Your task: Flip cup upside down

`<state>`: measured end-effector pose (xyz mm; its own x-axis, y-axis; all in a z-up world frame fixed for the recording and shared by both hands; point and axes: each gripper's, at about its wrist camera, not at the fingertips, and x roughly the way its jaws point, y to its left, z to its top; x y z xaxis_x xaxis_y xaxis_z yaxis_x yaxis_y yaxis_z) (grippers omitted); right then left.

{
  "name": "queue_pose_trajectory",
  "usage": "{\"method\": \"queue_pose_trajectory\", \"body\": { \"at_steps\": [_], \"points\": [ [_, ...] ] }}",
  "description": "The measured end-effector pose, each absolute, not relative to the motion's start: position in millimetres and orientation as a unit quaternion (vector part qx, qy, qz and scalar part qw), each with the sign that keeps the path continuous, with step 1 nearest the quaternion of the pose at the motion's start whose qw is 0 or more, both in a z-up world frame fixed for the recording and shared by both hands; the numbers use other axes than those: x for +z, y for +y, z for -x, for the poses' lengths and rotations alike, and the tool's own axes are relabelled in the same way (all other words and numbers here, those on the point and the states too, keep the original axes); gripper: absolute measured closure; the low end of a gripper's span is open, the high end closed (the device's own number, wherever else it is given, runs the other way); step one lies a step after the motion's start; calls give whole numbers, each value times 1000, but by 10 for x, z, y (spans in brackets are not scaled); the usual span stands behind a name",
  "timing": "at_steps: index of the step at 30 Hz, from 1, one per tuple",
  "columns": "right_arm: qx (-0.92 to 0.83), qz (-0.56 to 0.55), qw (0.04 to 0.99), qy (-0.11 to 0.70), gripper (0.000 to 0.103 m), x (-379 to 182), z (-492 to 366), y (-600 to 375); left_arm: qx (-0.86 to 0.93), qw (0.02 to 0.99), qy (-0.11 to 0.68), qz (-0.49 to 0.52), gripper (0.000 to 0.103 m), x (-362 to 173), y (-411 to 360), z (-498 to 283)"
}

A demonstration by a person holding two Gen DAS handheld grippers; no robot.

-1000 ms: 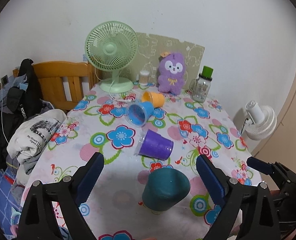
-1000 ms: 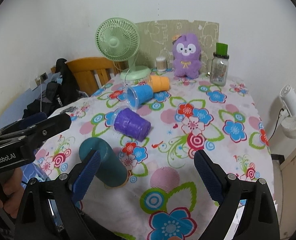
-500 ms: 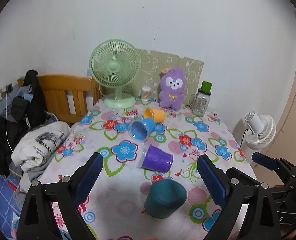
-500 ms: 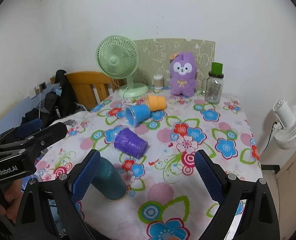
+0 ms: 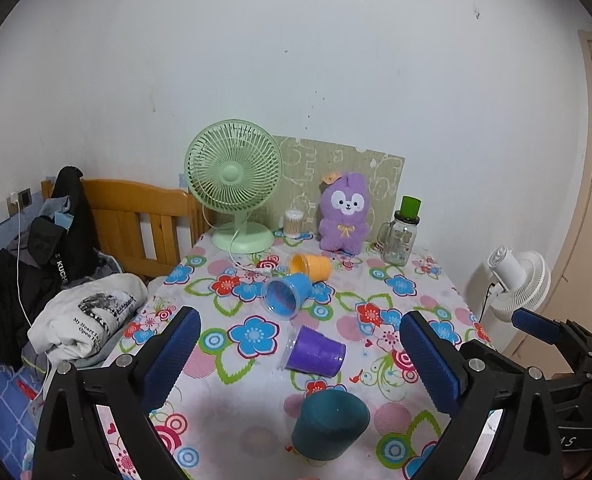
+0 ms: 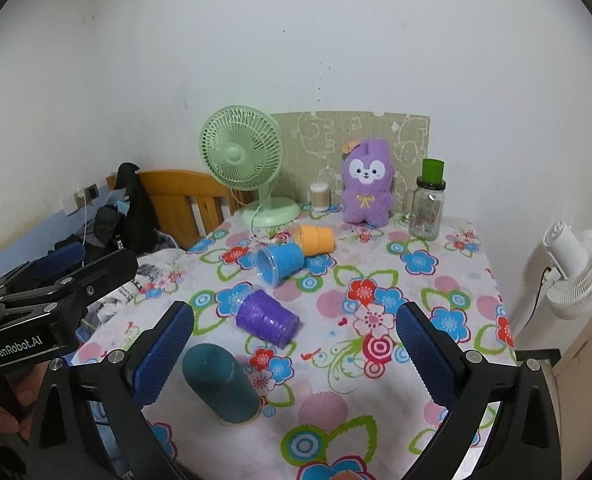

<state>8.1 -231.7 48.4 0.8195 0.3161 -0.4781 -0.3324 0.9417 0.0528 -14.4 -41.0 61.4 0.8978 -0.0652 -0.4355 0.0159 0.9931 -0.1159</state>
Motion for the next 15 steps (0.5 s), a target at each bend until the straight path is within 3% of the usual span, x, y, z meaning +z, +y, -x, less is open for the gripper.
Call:
{"method": "queue_pose_trajectory", "body": {
  "at_steps": [15],
  "points": [
    [173, 14, 956, 237, 1, 533, -69, -2323, -16, 977, 208, 52, 1, 678, -418, 151]
  ]
}}
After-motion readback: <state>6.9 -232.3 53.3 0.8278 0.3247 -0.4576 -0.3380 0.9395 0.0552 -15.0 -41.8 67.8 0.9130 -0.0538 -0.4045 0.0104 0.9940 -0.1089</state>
